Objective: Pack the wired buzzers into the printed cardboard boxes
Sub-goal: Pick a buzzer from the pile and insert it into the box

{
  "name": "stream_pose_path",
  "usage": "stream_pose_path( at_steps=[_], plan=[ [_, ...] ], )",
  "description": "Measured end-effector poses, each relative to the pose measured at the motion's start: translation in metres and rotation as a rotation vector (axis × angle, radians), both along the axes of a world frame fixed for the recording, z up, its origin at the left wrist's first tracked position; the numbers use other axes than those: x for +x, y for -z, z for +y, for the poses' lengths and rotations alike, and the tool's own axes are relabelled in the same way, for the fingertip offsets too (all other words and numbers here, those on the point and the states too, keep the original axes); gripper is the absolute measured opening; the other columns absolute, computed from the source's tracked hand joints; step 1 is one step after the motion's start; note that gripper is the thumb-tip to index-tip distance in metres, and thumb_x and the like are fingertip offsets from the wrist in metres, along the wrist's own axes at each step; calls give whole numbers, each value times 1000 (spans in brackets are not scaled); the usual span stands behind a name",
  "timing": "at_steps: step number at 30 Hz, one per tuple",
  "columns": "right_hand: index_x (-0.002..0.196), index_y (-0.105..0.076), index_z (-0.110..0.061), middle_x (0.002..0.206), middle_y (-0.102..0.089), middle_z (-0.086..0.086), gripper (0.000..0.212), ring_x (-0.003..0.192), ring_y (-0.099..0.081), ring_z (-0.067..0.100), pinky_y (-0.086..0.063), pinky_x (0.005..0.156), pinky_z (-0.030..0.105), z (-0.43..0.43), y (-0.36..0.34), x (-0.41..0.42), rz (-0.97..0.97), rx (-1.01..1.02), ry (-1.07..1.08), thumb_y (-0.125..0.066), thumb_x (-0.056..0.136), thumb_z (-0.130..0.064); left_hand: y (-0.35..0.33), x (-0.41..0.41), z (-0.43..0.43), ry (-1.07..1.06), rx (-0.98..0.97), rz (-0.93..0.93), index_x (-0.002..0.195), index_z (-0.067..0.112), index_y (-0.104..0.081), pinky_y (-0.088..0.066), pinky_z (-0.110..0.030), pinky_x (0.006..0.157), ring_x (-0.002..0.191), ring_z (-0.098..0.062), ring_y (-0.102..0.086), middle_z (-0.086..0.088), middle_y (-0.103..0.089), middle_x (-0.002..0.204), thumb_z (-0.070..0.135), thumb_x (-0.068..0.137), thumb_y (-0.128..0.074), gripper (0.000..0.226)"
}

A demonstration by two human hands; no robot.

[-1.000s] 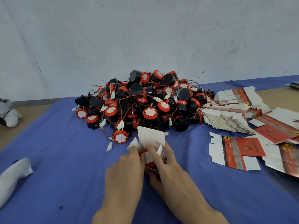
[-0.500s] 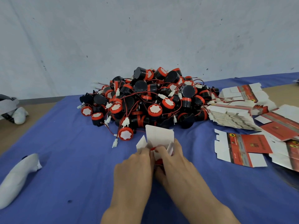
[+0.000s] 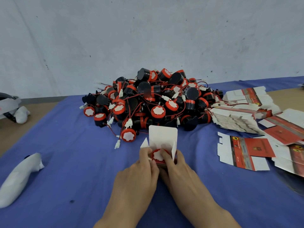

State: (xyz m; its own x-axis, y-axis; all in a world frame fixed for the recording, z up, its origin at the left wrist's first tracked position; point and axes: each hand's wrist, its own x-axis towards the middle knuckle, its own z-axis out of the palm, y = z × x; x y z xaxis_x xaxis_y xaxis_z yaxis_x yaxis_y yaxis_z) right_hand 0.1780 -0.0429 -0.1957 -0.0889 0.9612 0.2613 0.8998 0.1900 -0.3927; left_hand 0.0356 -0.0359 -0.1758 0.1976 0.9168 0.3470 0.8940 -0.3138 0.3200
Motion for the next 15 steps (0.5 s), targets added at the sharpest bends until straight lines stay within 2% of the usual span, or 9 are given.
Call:
stream_pose_path(
  at_steps=[3, 5, 8, 10, 13, 15],
  plan=[
    [147, -19, -42, 134, -30, -7, 44, 102, -61, 10, -49, 74, 20, -1, 1, 2, 7, 25, -3, -34, 107, -48, -2, -5, -1, -14, 9, 44, 115, 40, -18, -34, -20, 46, 56, -8, -51, 12, -49, 63, 51, 102, -17, 17],
    [148, -20, -43, 137, -30, -7, 45, 102, -61, 11, -46, 72, 18, -2, 3, 3, 7, 32, -8, -35, 106, -48, -2, -4, -1, -44, 59, 148, 122, 41, -21, -27, -20, 45, 58, -8, -48, 12, -46, 68, 52, 104, -13, 22],
    [149, -23, -42, 140, -30, -7, 47, 102, -61, 10, -41, 71, 16, -1, 5, 6, 16, 35, -18, -39, 105, -46, 1, -4, -2, -49, 122, 184, 140, 47, -25, -37, -18, 53, 85, -3, -58, 19, -57, 99, 47, 104, -10, 39],
    [150, -26, -41, 142, -31, -8, 48, 103, -60, 9, -39, 71, 14, -1, 5, 7, 28, 41, -33, -41, 105, -45, -1, -4, -3, -48, 131, 141, 144, 44, -34, -46, -19, 59, 96, -1, -62, 21, -59, 118, 45, 100, -10, 51],
    [151, -28, -41, 147, -30, -10, 49, 109, -58, 7, -40, 78, 11, -2, 5, 10, 59, 51, -72, -43, 104, -45, -5, -2, -3, -31, 117, -21, 136, 36, -50, -47, -21, 56, 88, -2, -65, 22, -63, 113, 41, 101, -29, 42],
    [151, -27, -43, 148, -28, -13, 50, 111, -57, 5, -42, 81, 12, -3, 5, 12, 74, 51, -94, -43, 104, -46, -5, -1, -1, -11, 107, -146, 132, 41, -49, -46, -19, 57, 81, 2, -61, 28, -58, 93, 40, 101, -39, 33]
  ],
)
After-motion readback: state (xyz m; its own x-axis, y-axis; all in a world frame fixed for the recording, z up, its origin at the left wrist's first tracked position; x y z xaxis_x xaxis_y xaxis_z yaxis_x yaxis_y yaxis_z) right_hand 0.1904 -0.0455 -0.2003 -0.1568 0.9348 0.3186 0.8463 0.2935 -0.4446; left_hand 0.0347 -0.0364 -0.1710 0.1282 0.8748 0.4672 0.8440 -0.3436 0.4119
